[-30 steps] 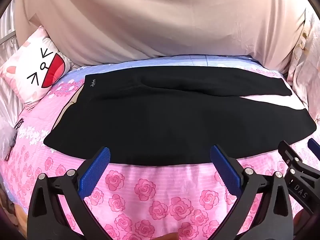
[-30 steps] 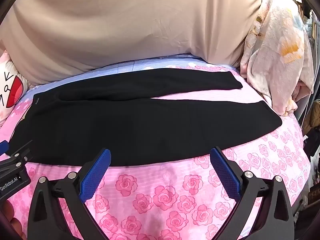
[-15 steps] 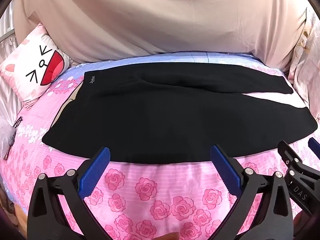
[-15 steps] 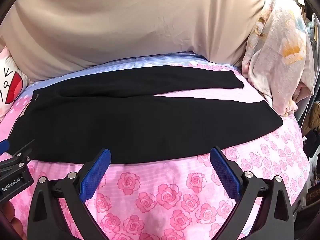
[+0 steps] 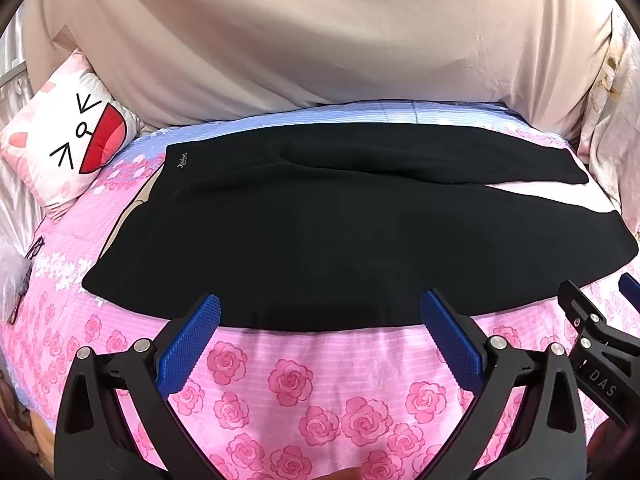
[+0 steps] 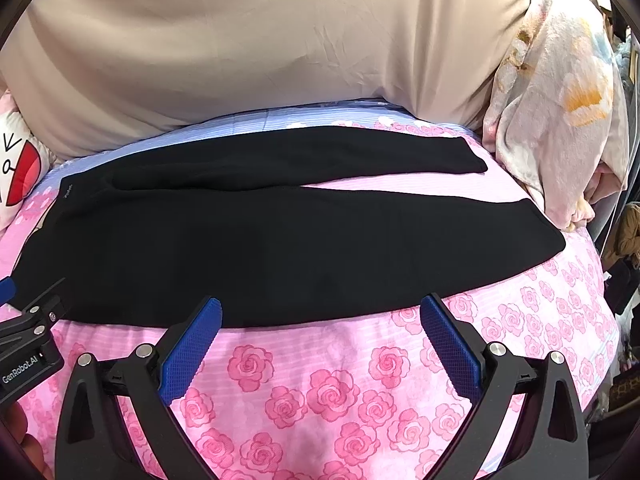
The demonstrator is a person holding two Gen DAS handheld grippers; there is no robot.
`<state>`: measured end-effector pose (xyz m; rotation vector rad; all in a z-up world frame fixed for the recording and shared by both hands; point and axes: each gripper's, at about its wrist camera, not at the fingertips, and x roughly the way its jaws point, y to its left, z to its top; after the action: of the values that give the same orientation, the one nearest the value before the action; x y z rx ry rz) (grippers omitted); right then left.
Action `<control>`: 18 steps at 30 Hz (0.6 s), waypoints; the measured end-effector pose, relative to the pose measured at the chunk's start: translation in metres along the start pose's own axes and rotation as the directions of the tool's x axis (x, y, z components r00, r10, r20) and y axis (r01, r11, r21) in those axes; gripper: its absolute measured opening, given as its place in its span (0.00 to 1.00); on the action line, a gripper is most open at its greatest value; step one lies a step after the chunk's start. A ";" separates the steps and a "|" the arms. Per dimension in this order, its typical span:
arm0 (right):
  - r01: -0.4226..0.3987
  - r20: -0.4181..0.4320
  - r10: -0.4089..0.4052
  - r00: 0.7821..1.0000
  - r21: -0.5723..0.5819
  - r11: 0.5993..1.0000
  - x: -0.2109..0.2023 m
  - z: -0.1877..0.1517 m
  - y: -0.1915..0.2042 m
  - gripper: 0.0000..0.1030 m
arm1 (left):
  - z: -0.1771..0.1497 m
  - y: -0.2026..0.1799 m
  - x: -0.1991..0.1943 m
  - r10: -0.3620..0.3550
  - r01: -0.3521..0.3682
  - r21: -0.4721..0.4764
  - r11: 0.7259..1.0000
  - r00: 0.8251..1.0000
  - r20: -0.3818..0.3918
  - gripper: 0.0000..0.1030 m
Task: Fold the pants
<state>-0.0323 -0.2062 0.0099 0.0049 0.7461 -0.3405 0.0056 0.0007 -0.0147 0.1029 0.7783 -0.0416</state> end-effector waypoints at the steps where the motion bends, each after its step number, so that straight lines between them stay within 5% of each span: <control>1: 0.001 0.000 -0.001 1.000 0.000 1.000 0.000 0.000 0.000 0.95 | 0.000 -0.001 0.000 0.000 0.000 0.004 1.000 1.000 0.001 0.95; 18: -0.001 -0.015 0.001 1.000 0.013 1.000 0.008 -0.004 -0.006 0.95 | 0.001 -0.013 -0.001 0.013 -0.014 0.033 0.999 1.000 0.013 0.95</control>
<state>-0.0315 -0.2135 0.0024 0.0205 0.7590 -0.3448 0.0047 -0.0124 -0.0142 0.1390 0.7644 -0.0422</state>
